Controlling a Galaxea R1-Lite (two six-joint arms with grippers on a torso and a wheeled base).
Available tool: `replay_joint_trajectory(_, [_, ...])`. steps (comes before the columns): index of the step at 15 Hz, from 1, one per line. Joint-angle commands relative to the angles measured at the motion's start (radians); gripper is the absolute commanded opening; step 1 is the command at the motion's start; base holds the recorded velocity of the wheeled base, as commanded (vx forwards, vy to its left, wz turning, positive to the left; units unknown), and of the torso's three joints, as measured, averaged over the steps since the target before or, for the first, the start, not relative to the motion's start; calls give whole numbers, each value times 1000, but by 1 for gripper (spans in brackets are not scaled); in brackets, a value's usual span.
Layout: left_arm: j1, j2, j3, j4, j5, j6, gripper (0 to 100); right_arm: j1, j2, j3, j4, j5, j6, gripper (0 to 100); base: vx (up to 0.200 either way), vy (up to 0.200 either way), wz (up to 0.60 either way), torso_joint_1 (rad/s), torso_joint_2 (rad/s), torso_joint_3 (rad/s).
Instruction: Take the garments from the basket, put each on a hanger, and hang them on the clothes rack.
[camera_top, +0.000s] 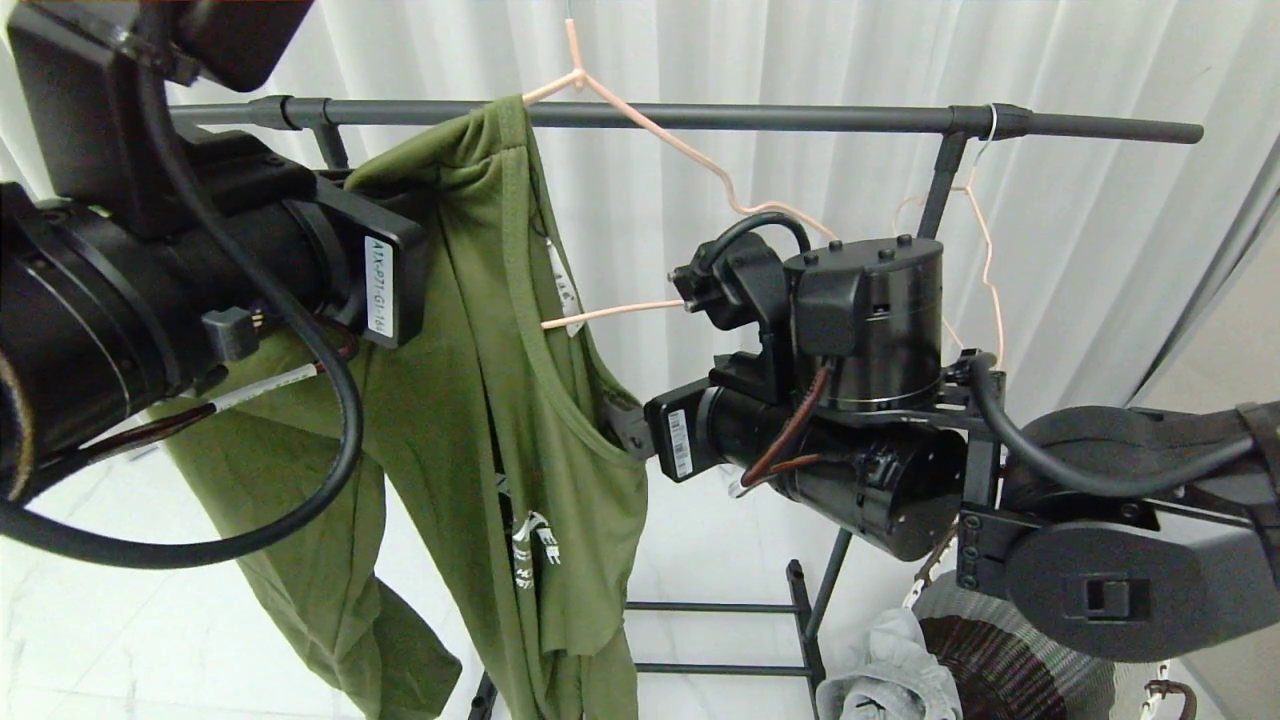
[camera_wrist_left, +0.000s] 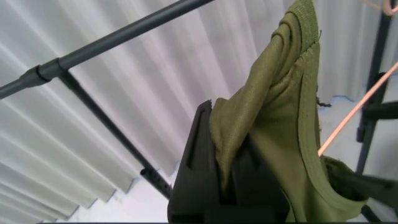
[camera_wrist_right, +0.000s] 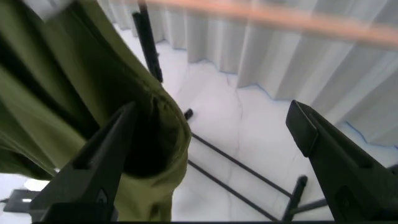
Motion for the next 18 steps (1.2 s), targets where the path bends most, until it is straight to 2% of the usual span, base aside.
replay_joint_trajectory(1, [-9,-3,-10,-1,1,1,0,2,18,21,0,-19,0,100,0,0,0,0,0,0])
replay_joint_trajectory(5, [5,-7,-7,-1,7,10,0,-24,-9,107,3,-141,-2,100,0,0,0,0,0,0])
replay_joint_trajectory(7, [36,-7,-7,-1,7,27,0,-71,-55,167,3,-171,-8,100,0,0,0,0,0,0])
replay_joint_trajectory(9, [66,-21,-3,-1,4,79,0,-128,-112,233,8,-171,-20,100,0,0,0,0,0,0])
replay_joint_trajectory(11, [74,-33,13,-1,2,94,0,-190,-156,284,8,-171,-43,100,0,0,0,0,0,0])
replay_joint_trajectory(15, [74,-72,87,-1,1,97,0,-285,-187,274,8,-166,-50,100,0,0,0,0,0,0])
replay_joint_trajectory(18, [74,-102,141,-1,-30,142,0,-328,-205,274,6,-161,-54,100,0,0,0,0,0,0])
